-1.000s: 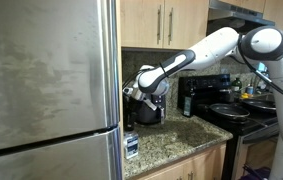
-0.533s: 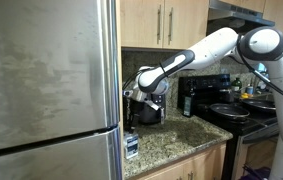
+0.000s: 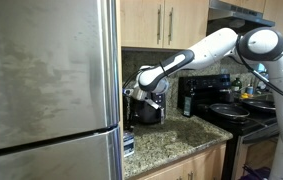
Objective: Place the container next to the stove
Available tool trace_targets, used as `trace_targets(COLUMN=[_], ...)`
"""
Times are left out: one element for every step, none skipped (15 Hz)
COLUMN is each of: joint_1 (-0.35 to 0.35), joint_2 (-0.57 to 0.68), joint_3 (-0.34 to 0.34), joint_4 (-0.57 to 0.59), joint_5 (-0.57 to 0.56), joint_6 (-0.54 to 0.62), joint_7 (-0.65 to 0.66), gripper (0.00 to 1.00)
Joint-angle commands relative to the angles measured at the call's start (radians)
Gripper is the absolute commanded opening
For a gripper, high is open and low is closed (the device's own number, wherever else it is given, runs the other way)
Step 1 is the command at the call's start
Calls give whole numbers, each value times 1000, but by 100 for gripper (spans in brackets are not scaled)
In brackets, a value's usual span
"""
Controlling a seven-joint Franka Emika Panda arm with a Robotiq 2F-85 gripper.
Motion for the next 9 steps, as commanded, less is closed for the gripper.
trace_targets(joint_1=[-17,-18,-20,-20,-21,-21,-20,-22,-26], joint_2=[17,16,17,18,20,22,24,28,33], joint_3=[12,12,13,14,16,18,17,21,28], joint_4=[9,11,14,12,11,9,7,6,6], joint_5=[-19,-21,-20,-21,-17,-14,-15,-8,3], joint_6=[14,-3,-9,2,19,39,68,96,127], joint_7=[-40,-43,-51,-61,-73,-88,-100,-114,-137], gripper=[26,69,65,66,72,78,86,92,98])
